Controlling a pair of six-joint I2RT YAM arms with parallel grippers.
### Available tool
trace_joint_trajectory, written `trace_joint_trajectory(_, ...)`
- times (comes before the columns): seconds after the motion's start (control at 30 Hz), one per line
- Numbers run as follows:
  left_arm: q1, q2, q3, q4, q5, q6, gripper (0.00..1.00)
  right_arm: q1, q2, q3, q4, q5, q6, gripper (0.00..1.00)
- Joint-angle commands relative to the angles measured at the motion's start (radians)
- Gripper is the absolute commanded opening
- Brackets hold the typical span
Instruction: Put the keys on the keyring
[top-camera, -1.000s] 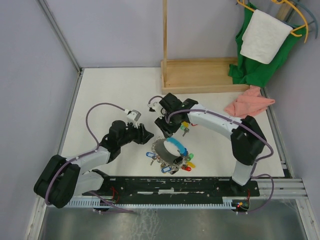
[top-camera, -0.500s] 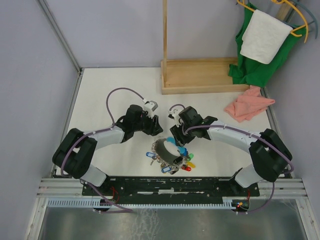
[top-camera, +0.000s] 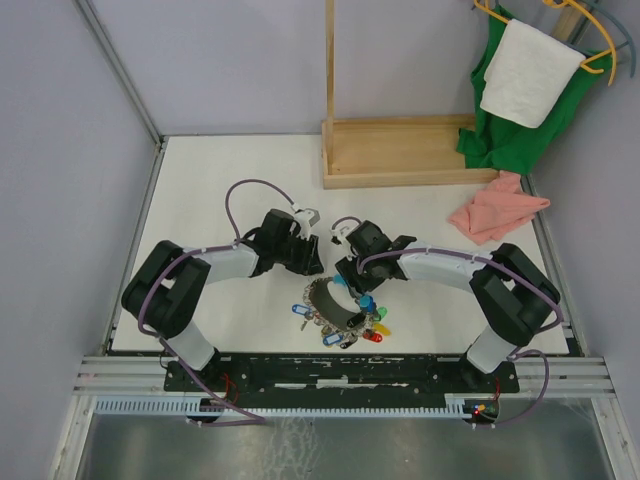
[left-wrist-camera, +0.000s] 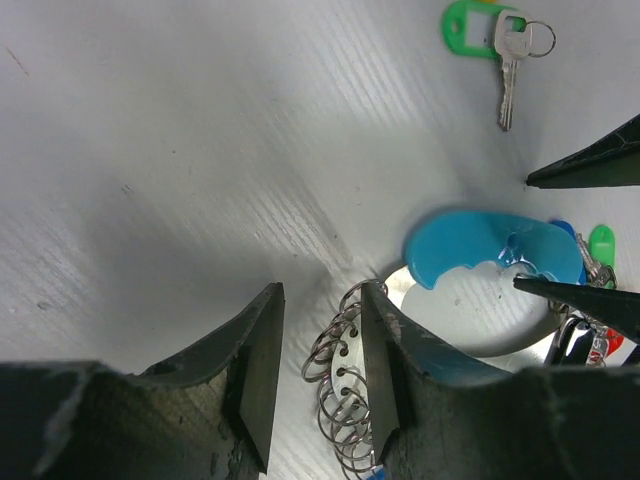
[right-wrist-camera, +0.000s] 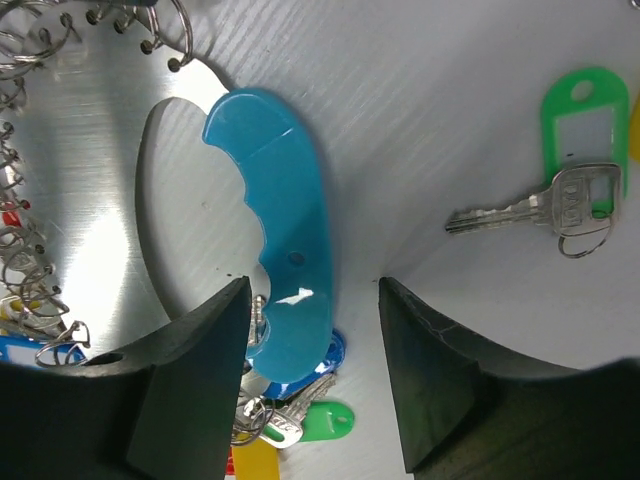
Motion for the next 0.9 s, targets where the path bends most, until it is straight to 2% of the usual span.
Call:
trace_joint_trajectory(0.0, -0.002, -0.031, -0.022, 0.004, 0.015, -0.068, 0.43, 0.037, 0.048, 0.05, -0.044, 0.067, 0.0, 0.62)
trace_joint_trajectory(0.2, -0.002, -0.065, -0.091, 0.045, 0.031, -0.133, 0.4, 0.093, 0.105, 0.096, -0.137, 0.149, -0.003, 0.54)
trace_joint_trajectory(0.5, 0.001, -0.166, -0.216, 0.127, 0.035, -0.187, 0.37, 0.101, 0.096, 0.167, -0.2, 0.187, -0.07, 0.22)
trace_joint_trajectory(0.7, 0.031, -0.268, -0.261, 0.206, -0.025, -0.183, 0.4, 0.102, 0.049, 0.242, -0.256, 0.259, -0.201, 0.15)
trace_joint_trajectory(0.87, 0.088, -0.305, -0.299, 0.365, 0.026, -0.185, 0.42, 0.101, 0.014, 0.28, -0.286, 0.314, -0.335, 0.14)
